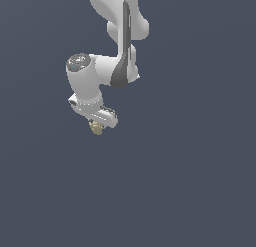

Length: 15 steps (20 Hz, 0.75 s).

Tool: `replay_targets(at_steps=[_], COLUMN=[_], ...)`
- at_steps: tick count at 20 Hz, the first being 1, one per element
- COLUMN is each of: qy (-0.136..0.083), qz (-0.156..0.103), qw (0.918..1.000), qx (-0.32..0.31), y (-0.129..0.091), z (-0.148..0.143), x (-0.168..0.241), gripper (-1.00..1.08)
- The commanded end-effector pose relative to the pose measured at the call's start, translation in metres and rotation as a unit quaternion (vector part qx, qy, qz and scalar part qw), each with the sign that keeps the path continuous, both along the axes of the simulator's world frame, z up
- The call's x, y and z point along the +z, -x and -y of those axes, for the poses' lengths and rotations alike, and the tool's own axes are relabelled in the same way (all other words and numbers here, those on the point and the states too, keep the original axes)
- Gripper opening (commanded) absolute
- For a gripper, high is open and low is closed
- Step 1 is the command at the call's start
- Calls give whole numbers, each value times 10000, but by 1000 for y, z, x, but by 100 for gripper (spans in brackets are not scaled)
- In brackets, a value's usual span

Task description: Pick up the object and move it to a goal position.

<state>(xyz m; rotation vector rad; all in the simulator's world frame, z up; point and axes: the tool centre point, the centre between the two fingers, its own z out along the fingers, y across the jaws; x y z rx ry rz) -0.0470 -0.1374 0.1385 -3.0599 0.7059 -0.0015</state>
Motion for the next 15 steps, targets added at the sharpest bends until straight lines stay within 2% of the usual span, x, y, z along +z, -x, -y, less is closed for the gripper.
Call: replay_targets(at_steps=[1, 8, 15], qy=[-3, 2, 4], qz=[-2, -5, -6], qw=[10000, 10000, 10000], qx=[3, 5, 5], y=[6, 14, 13], z=[20, 53, 54], x=[17, 46, 46], gripper=[-100, -100, -100])
